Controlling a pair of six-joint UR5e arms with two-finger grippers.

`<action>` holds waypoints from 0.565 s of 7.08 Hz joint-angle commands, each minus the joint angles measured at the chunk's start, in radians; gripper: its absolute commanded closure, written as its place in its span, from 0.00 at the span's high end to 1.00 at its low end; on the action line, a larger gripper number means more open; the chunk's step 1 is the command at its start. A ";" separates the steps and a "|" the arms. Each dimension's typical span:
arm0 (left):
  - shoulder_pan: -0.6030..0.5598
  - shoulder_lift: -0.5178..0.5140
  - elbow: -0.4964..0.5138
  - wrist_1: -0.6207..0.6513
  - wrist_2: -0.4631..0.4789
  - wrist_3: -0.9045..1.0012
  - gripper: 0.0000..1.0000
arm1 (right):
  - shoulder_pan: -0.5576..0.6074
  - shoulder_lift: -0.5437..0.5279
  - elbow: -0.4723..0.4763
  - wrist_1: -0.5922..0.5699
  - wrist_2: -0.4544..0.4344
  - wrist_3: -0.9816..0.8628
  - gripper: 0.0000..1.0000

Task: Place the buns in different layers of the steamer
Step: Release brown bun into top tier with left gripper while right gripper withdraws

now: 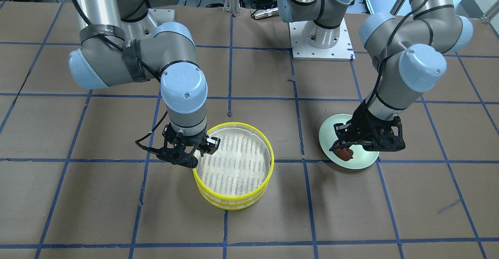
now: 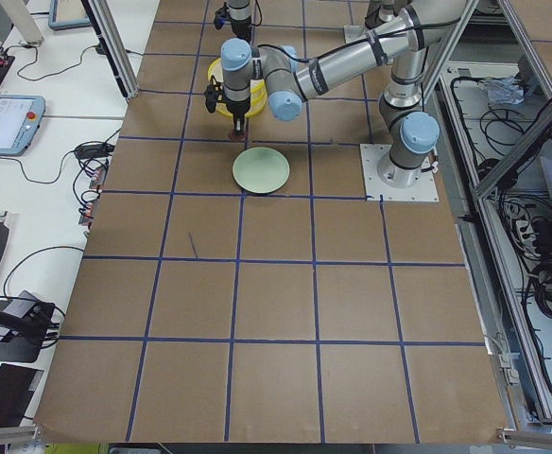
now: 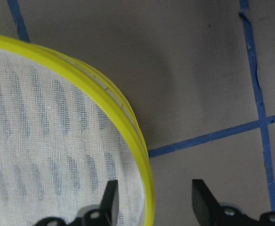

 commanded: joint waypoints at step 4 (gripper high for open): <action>-0.250 -0.025 0.089 0.114 -0.331 -0.539 0.03 | -0.239 -0.342 -0.020 0.354 0.044 -0.379 1.00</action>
